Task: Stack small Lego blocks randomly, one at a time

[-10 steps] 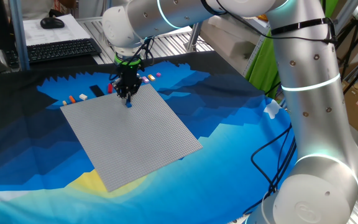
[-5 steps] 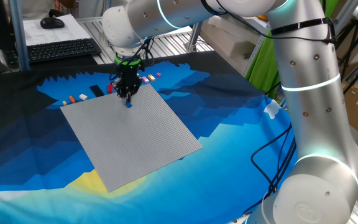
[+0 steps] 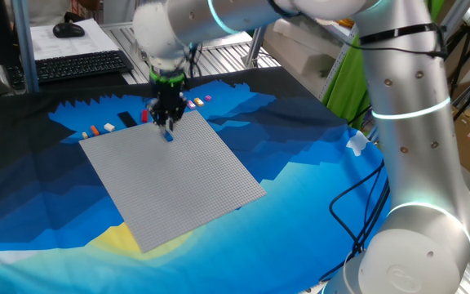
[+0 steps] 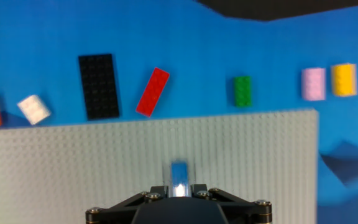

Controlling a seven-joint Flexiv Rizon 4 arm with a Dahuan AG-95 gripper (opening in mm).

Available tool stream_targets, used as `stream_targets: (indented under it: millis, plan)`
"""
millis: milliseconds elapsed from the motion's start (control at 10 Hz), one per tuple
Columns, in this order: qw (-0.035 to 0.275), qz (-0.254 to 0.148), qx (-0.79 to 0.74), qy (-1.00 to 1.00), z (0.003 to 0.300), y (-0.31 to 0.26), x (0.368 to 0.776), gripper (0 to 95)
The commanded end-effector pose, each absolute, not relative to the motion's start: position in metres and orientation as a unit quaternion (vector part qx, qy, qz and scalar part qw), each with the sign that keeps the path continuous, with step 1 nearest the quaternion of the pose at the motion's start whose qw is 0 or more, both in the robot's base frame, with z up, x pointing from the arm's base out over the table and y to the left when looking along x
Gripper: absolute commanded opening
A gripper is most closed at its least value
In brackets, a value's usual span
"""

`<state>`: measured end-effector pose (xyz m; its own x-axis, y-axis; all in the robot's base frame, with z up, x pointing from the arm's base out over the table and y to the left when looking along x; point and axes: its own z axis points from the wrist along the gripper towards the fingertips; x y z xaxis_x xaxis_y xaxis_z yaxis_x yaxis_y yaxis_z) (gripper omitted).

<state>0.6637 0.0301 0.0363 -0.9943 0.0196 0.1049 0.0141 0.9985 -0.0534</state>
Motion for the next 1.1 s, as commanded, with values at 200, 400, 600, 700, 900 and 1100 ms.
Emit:
stream_targets:
  millis: [200,400,600,700,900,1100]
  plan:
    - [0.052,0.028,-0.005,-0.998,0.0338,0.0316,0.6665,0.0]
    - [0.052,0.028,-0.005,-0.998,0.0338,0.0316,0.6665,0.0]
    - [0.052,0.028,-0.005,-0.998,0.0338,0.0316,0.6665,0.0]
    - [0.052,0.028,-0.005,-0.998,0.0338,0.0316,0.6665,0.0]
    - [0.052,0.028,-0.005,-0.998,0.0338,0.0316,0.6665,0.0]
    - [0.052,0.028,-0.005,-0.998,0.0338,0.0316,0.6665,0.0]
